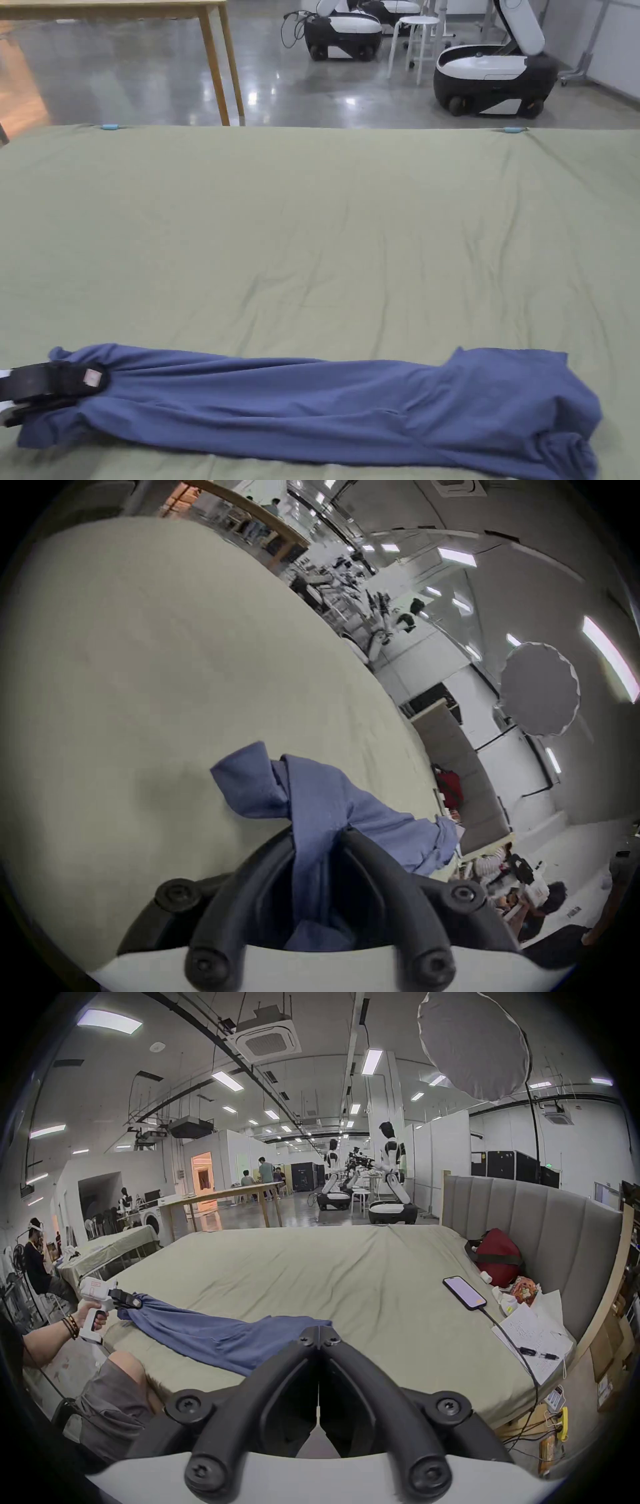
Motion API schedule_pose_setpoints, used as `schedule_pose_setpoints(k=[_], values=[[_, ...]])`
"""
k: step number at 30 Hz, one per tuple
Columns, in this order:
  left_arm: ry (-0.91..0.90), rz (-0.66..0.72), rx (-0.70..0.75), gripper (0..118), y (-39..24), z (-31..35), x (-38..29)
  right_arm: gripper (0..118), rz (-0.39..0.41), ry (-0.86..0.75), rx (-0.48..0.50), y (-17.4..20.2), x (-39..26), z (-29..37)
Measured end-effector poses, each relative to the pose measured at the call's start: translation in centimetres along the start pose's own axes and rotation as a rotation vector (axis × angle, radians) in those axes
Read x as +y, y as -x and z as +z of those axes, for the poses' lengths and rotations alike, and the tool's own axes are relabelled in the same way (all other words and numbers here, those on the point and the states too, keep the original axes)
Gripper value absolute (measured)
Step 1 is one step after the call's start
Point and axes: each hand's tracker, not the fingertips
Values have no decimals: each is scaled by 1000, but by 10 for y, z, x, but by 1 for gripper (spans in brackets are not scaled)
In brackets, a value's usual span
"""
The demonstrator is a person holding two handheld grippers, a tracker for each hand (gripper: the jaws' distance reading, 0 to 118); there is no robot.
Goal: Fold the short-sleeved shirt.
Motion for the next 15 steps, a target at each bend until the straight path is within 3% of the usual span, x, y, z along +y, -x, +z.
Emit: schedule_pose_setpoints(k=[5, 12, 15], values=[[18, -39, 0, 9, -16, 0, -4, 1, -3, 4, 22, 5, -1, -7], [22, -100, -283, 9, -94, -4, -6, 1, 3, 3, 37, 2, -1, -5], [56, -89, -306, 9, -139, -24, -14, 1, -4, -4, 35, 0, -2, -3]])
